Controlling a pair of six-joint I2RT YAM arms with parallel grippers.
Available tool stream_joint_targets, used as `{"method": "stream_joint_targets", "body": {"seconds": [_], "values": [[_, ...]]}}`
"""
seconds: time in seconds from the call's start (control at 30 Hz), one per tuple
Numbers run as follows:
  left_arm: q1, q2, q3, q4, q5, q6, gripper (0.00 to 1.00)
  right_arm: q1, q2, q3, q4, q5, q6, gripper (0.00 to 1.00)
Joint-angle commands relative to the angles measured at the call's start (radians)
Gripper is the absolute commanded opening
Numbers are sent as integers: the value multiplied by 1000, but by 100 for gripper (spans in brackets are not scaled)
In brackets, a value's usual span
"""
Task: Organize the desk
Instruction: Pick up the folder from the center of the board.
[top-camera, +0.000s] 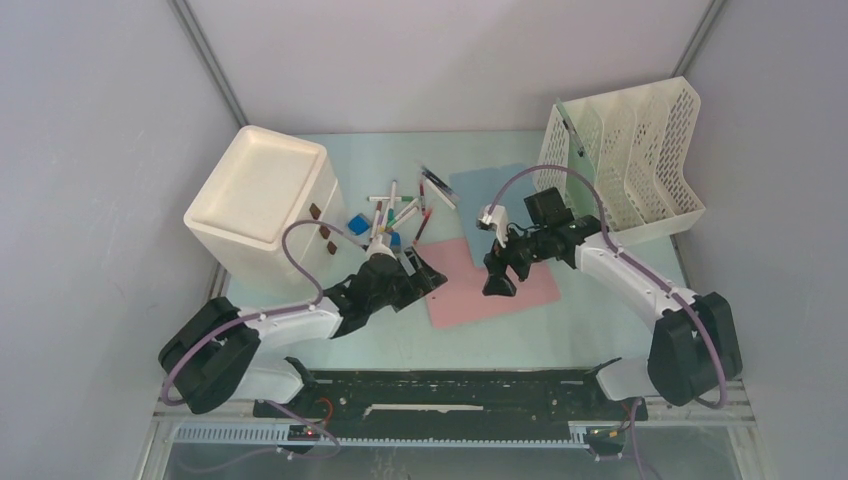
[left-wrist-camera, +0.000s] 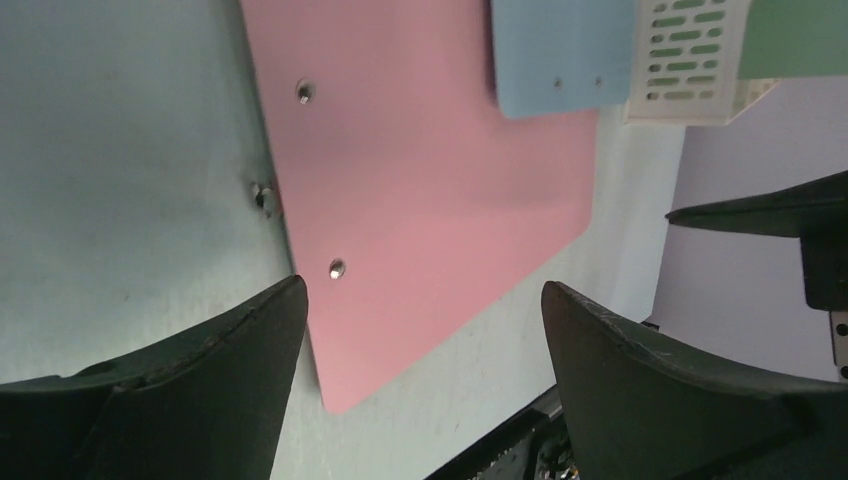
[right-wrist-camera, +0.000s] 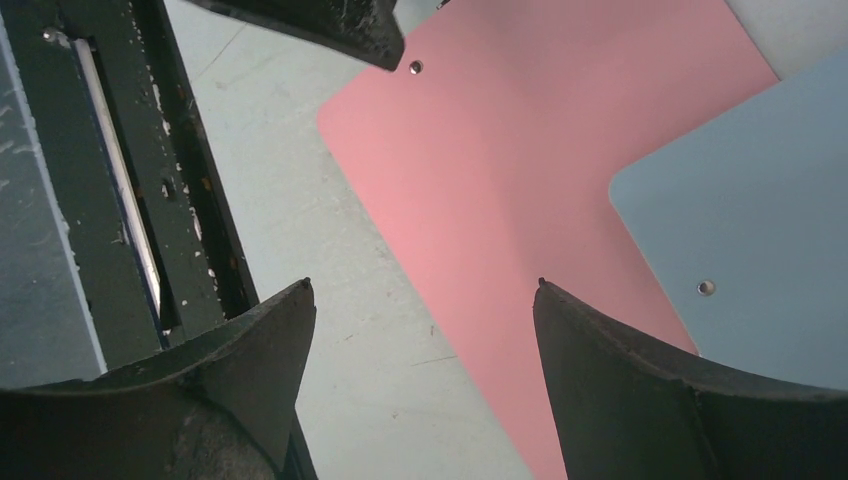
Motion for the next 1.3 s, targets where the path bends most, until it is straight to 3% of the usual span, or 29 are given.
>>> {"method": "stream_joint_targets", "body": {"seconds": [0.0,0.37,0.87,1.13,1.27], "values": [[-31,-8,-12,-69,-68,-105,93,27,29,3,43,56,5,86],[-48,57,-57,68,12,-114,84,36,53,3,49,71,12,85],[-47,140,-127,227,-8,-101,73,42,54,3,46,64,6,85],[-44,206,-177,349,-19,-159,63,47,56,4,44,61,4,85],[-42,228,-207,430,-17,-181,51,52,58,3,42,57,2,85]]}}
